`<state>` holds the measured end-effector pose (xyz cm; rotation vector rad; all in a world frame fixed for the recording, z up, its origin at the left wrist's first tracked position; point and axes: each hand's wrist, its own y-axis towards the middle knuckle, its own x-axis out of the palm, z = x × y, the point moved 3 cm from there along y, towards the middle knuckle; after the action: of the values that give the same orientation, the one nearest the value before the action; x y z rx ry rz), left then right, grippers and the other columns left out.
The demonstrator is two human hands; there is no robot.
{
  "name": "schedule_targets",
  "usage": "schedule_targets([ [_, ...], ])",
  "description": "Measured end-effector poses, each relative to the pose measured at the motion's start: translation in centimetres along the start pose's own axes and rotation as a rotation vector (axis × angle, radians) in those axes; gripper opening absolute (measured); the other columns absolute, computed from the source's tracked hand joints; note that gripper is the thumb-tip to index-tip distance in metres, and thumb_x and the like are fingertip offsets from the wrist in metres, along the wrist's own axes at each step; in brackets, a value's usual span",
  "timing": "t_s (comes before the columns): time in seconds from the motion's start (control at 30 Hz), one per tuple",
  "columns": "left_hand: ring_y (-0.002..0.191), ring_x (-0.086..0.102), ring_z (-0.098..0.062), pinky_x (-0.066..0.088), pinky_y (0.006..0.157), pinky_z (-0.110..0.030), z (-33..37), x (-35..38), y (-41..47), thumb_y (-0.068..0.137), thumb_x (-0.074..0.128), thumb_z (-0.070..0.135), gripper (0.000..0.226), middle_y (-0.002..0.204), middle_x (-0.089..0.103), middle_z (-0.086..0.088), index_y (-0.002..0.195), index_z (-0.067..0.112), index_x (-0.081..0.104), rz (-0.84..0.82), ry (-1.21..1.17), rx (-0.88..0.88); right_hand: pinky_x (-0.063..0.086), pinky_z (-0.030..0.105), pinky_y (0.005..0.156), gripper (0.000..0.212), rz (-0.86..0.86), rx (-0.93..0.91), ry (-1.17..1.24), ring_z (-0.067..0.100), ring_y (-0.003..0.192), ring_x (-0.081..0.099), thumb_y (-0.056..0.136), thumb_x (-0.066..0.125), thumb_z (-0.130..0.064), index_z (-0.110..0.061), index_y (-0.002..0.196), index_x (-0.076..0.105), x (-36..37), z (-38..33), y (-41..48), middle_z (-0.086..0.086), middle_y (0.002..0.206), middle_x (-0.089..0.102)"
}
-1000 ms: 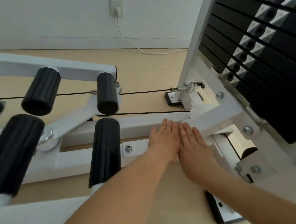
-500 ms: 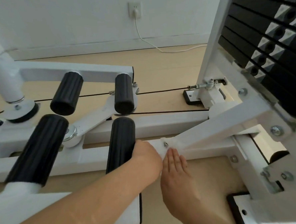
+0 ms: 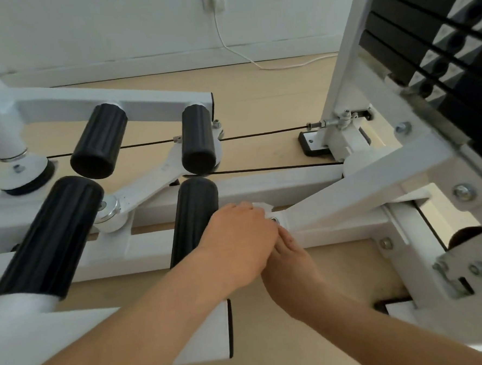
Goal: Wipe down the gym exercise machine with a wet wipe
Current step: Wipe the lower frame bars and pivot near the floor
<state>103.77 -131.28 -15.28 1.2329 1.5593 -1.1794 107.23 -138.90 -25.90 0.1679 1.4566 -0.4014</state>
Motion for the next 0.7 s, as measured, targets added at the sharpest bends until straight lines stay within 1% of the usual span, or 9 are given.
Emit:
schedule_targets([
  [0.03,0.110,0.049,-0.020,0.044,0.090,-0.036,0.0,-0.1,0.4,0.095,0.053,0.021,0.029,0.117,0.054,0.000,0.124,0.020,0.053,0.003,-0.022,-0.003,-0.005,0.045,0.119,0.058,0.045,-0.021,0.021,0.034,0.149,-0.006,0.099,0.019,-0.018,-0.002,0.152,0.004,0.4,0.3,-1.0,0.020,0.161,0.005],
  [0.1,0.112,0.048,-0.022,0.045,0.085,-0.036,0.2,0.8,1.3,0.095,0.053,0.021,0.033,0.123,0.051,-0.003,0.127,0.016,0.050,-0.062,-0.032,-0.025,0.018,0.045,0.121,0.063,0.142,0.073,0.171,0.032,0.148,0.014,0.085,0.021,-0.013,0.001,0.146,0.030,2.0,1.1,-2.3,0.021,0.154,0.031],
  [0.17,0.122,0.045,-0.025,0.046,0.092,-0.040,0.4,2.2,2.3,0.095,0.055,0.022,0.052,0.139,0.042,-0.010,0.141,0.008,0.036,-0.199,-0.026,-0.057,0.021,0.043,0.114,0.070,0.228,0.203,0.241,0.028,0.146,0.021,0.077,0.024,-0.012,0.000,0.144,0.041,3.1,1.1,-3.4,0.017,0.152,0.037],
  [0.23,0.124,0.045,-0.028,0.047,0.096,-0.043,0.4,3.1,3.1,0.097,0.053,0.025,0.055,0.144,0.038,-0.012,0.145,0.008,0.032,-0.307,0.000,-0.052,0.020,0.042,0.110,0.076,0.268,0.339,0.296,0.024,0.145,0.020,0.073,0.028,-0.011,-0.002,0.148,0.035,3.6,0.5,-4.0,0.013,0.156,0.033],
  [0.4,0.111,0.052,-0.026,0.047,0.081,-0.040,1.6,4.0,3.5,0.099,0.049,0.027,0.036,0.126,0.051,-0.007,0.132,0.014,0.050,-0.338,0.103,0.050,0.018,0.049,0.113,0.088,0.240,0.489,0.326,0.024,0.149,0.012,0.066,0.032,-0.013,-0.006,0.153,0.021,5.3,0.4,-5.0,0.009,0.161,0.021],
  [0.5,0.106,0.051,-0.026,0.040,0.068,-0.038,1.6,3.9,2.8,0.094,0.051,0.016,0.029,0.117,0.050,-0.005,0.123,0.015,0.054,-0.321,0.089,0.104,0.015,0.047,0.120,0.093,0.230,0.651,0.417,0.018,0.150,-0.005,0.072,0.039,-0.009,-0.010,0.156,-0.001,6.3,3.5,-6.5,0.005,0.163,0.000],
  [0.57,0.104,0.050,-0.024,0.038,0.066,-0.037,1.6,3.7,2.4,0.091,0.051,0.013,0.029,0.116,0.049,-0.004,0.120,0.017,0.052,-0.307,0.043,0.152,0.005,0.041,0.121,0.091,0.240,0.714,0.482,0.016,0.147,-0.014,0.079,0.045,-0.006,-0.010,0.152,-0.010,6.0,5.6,-6.7,0.004,0.160,-0.011],
  [0.63,0.106,0.050,-0.025,0.044,0.069,-0.038,1.7,3.2,2.2,0.092,0.049,0.017,0.030,0.119,0.047,-0.004,0.122,0.020,0.049,-0.277,0.000,0.227,0.001,0.040,0.120,0.087,0.210,0.729,0.455,0.023,0.149,-0.009,0.080,0.047,-0.008,-0.002,0.153,0.000,5.5,6.5,-5.6,0.011,0.162,-0.004],
  [0.7,0.113,0.048,-0.025,0.049,0.077,-0.040,1.4,2.4,2.4,0.095,0.046,0.020,0.034,0.126,0.045,-0.003,0.129,0.022,0.046,-0.253,0.017,0.320,0.012,0.047,0.118,0.081,0.161,0.719,0.364,0.036,0.149,0.010,0.077,0.049,-0.011,0.010,0.149,0.017,5.7,7.0,-4.5,0.026,0.158,0.017],
])
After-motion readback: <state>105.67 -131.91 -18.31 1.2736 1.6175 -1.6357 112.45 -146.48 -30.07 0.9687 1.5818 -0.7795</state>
